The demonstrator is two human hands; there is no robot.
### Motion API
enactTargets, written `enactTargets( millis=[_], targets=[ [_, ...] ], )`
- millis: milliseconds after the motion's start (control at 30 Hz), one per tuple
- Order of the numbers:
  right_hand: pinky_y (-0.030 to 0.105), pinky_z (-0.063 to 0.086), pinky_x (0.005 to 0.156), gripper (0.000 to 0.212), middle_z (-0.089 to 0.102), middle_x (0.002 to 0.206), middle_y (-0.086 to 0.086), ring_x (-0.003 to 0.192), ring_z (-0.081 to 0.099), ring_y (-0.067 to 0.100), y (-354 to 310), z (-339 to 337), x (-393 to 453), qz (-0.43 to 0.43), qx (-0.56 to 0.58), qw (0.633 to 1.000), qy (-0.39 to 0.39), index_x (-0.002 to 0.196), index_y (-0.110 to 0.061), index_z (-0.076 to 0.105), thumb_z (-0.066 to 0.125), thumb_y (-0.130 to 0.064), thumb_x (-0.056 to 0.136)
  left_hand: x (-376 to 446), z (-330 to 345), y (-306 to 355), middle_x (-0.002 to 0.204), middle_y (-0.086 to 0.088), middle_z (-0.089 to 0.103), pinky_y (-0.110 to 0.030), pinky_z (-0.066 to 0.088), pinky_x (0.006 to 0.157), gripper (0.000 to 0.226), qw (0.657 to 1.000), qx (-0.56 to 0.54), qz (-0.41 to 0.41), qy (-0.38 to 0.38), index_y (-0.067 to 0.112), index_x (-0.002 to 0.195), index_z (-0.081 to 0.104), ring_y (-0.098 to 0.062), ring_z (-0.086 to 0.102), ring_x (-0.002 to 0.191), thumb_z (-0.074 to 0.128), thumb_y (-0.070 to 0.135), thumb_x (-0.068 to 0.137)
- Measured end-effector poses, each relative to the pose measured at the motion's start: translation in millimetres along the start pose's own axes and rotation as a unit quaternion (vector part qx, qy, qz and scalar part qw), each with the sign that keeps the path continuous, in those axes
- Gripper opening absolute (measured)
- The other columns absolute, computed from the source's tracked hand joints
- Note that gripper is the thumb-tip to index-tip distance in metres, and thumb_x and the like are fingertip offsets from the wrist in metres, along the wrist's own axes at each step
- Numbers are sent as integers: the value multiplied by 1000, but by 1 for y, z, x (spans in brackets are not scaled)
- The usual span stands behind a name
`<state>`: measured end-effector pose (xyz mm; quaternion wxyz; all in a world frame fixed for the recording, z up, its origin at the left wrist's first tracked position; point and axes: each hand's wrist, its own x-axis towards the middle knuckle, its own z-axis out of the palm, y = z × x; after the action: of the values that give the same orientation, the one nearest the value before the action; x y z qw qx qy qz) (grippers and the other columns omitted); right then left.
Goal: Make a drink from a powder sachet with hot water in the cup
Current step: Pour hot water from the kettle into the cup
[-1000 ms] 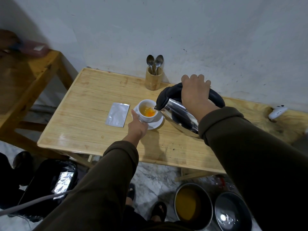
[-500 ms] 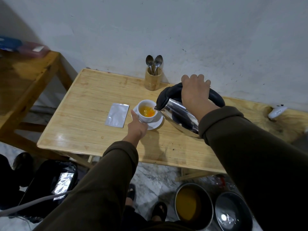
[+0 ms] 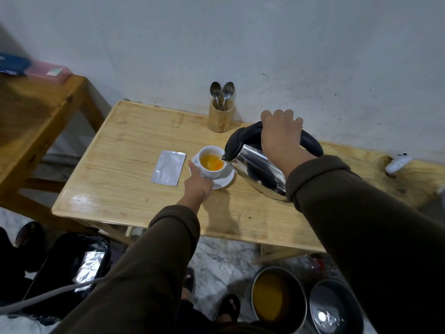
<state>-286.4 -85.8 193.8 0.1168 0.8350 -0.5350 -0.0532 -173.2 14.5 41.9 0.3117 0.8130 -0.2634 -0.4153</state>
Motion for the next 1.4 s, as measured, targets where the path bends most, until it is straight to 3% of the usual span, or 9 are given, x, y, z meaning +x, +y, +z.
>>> enactTargets(
  millis=[1000,1400],
  targets=[
    [42,40,95,36,54,118,15,114,47,31,3,2,-2,3,8,1000,8,124,-10,45,53,-9,89,-5,-1,4,139,-25,46,-41,43,98,82,1000,6,-4,5,21,152,-14,-39,50,125,44,15,95],
    [46,40,95,31,55,115,18,113,47,34,34,9,-10,89,155,984,11,117,-7,47,50,0,87,-21,12,5,138,-27,47,-37,41,92,80,1000,4,-4,26,16,150,-20,-38,51,124,40,17,98]
  ],
)
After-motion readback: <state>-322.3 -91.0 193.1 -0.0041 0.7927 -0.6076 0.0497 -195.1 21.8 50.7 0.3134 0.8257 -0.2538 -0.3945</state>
